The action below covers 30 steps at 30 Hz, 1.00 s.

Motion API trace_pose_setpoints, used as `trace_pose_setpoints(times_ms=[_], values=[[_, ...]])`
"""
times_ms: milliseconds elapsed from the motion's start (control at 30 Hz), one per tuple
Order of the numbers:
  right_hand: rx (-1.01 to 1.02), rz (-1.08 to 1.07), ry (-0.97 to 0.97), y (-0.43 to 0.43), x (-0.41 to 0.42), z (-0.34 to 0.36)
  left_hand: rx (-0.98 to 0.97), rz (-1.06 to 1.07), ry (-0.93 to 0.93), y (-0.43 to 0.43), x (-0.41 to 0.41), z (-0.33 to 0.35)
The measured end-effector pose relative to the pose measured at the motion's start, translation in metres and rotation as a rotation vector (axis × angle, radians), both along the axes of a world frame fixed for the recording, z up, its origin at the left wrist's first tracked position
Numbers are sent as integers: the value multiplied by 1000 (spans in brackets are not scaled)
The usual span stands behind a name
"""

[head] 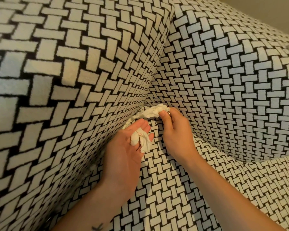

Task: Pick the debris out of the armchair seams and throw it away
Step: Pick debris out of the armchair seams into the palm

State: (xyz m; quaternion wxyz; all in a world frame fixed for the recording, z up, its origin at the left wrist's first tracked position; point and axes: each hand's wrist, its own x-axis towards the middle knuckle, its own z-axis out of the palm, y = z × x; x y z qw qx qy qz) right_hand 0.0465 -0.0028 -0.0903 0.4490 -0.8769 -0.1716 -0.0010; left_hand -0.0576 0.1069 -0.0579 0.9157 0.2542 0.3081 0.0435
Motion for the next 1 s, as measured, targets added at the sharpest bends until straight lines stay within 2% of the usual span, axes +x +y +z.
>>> trace_pose_setpoints(times_ms=[267,400,467,567,700,867,1000], values=[[2,6,-25,-6,-15,6,-72,-54,-71,3,1,-1],[119,-58,16,-11,-19,22,-28,-55,-10,2,2,0],[108,14,41,-15,-18,31,-18,-47,0,0,2,2],[-62,216,79,-17,-22,37,-27,-26,12,-3,3,9],[-274,411,-19,-16,-30,32,-37,1,19,-2,3,14],[-269,445,22,-13,-37,33,136,-62,28,-2,1,1],[-177,455,195,-13,-39,39,242,-68,87,-2,0,0]])
